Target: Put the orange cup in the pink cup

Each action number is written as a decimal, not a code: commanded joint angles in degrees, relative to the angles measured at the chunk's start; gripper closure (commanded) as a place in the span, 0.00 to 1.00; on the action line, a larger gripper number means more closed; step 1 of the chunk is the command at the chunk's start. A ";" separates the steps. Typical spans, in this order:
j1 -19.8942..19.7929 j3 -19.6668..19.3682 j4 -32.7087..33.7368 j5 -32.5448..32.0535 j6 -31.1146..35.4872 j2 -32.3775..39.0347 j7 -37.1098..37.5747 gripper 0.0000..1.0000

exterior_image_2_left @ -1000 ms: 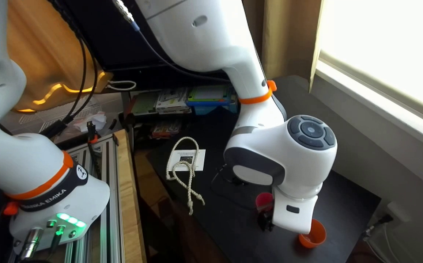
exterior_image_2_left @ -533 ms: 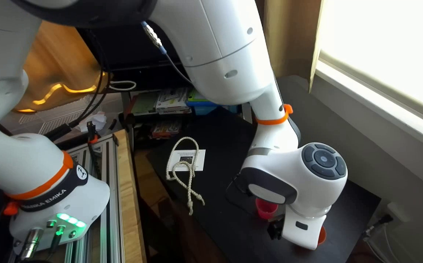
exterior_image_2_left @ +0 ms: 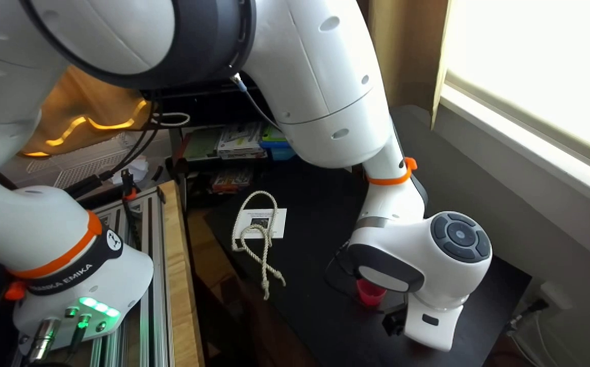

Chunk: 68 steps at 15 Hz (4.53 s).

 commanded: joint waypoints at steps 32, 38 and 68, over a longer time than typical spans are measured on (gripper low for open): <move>-1.94 3.58 2.73 0.44 -0.45 3.04 -8.42 0.99; 0.82 4.03 -9.71 1.59 2.72 -5.55 -12.76 0.99; 4.75 5.69 -18.00 -0.01 7.19 -9.33 -18.66 0.99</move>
